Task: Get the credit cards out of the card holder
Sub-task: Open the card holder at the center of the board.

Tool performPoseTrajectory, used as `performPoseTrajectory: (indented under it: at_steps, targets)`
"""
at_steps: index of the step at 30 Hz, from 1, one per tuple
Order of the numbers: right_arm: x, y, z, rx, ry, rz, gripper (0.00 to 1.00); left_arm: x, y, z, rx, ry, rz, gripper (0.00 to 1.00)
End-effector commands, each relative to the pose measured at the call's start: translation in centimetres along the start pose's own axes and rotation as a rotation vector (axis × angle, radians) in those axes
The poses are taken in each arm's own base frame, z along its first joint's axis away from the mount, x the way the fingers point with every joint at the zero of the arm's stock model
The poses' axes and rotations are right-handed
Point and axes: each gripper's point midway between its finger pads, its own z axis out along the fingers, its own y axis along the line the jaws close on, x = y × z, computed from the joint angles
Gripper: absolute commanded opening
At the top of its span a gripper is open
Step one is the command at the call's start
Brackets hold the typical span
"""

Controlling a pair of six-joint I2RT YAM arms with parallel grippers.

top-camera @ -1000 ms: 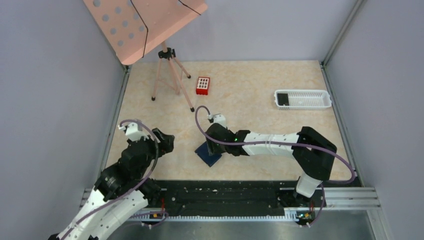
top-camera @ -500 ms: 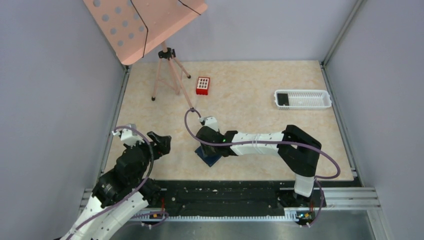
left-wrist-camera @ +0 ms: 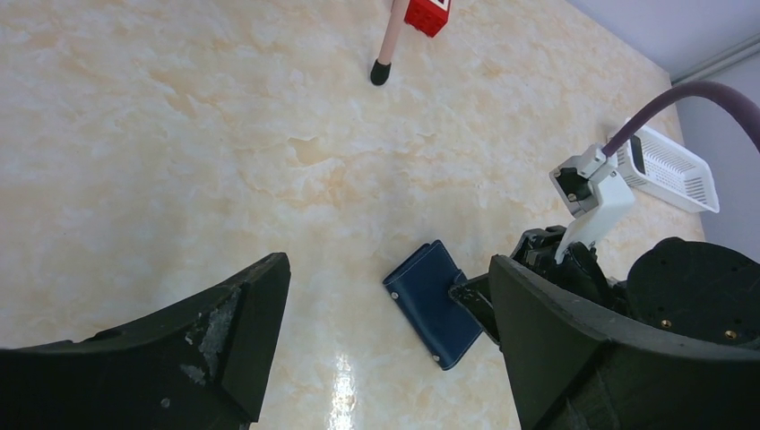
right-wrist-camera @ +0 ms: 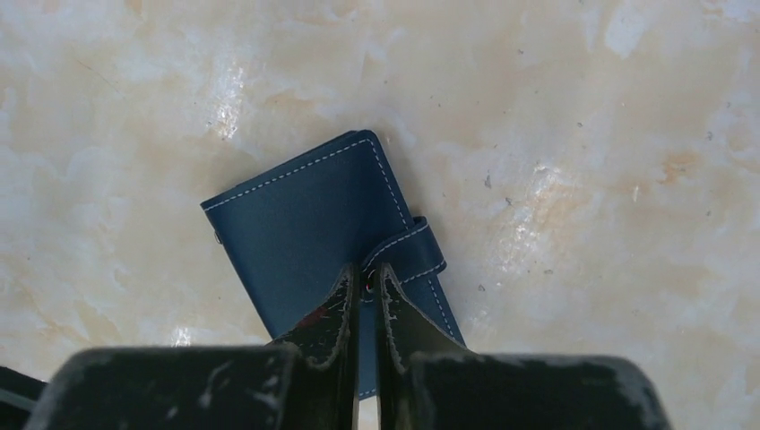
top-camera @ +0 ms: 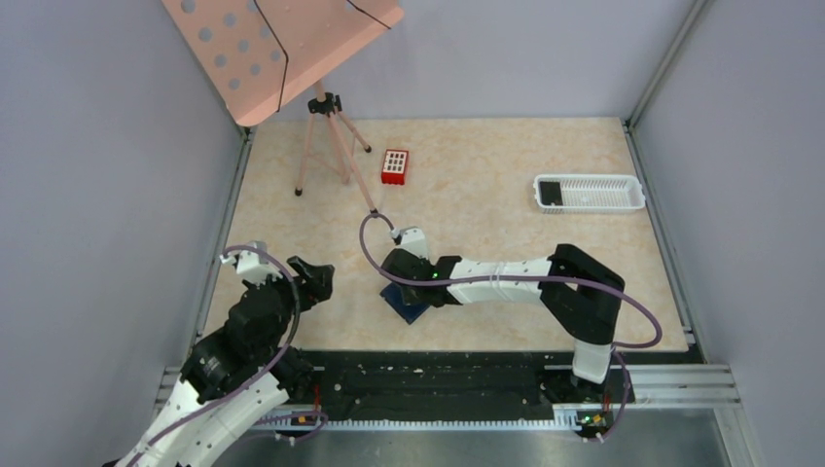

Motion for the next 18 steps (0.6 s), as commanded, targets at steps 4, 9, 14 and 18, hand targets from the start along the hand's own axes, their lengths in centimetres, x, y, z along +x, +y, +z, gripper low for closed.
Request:
performPoseTrajectory:
  at_steps: [4, 9, 14, 18]
  targets:
    - [-0.7, -0.2, -2.1, -0.044, -0.061, 0.068, 0.00, 0.7, -1.5, 0.2, 0.056, 0.039, -0.039, 0.85]
    - [-1.6, 0.5, -3.5, -0.123, -0.107, 0.133, 0.00, 2.7, -2.5, 0.7, 0.080, 0.146, -0.008, 0.84]
    - [-2.6, 0.4, -5.3, -0.185, -0.143, 0.191, 0.00, 6.2, -4.0, 1.6, 0.107, 0.318, 0.034, 0.83]
    - [-3.2, -1.0, -6.6, -0.234, -0.172, 0.253, 0.00, 8.9, -5.1, 2.3, 0.144, 0.435, 0.044, 0.82]
